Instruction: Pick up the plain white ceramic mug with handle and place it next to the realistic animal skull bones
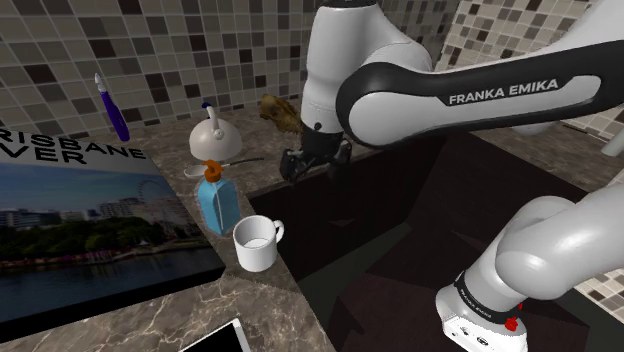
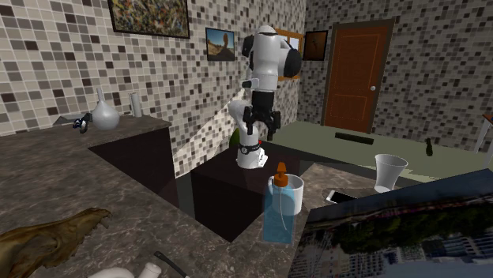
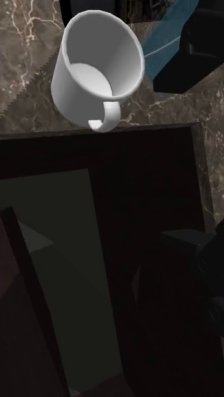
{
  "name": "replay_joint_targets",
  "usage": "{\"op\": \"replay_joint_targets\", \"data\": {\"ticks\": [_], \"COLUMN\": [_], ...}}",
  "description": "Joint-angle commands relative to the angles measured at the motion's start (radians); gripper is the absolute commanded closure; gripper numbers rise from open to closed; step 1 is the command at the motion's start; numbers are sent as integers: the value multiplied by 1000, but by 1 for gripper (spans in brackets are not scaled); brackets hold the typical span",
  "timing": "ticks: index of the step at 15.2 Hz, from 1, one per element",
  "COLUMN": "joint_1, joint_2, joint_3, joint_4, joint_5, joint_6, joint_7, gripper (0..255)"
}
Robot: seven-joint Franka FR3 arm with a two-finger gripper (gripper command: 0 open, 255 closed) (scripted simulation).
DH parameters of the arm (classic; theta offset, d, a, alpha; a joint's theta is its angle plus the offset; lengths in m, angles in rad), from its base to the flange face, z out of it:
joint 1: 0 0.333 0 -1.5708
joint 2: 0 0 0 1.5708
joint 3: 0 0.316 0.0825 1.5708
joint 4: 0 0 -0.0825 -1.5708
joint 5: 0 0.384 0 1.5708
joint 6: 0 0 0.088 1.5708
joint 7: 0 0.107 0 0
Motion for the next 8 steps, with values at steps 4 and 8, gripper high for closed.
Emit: {"op": "replay_joint_targets", "data": {"ticks": [4, 8], "joint_1": [-27, -40], "joint_2": [178, 359], "joint_3": [125, 214], "joint_4": [80, 176], "joint_5": [-83, -217], "joint_6": [78, 114], "joint_7": [170, 340], "gripper": [0, 0]}}
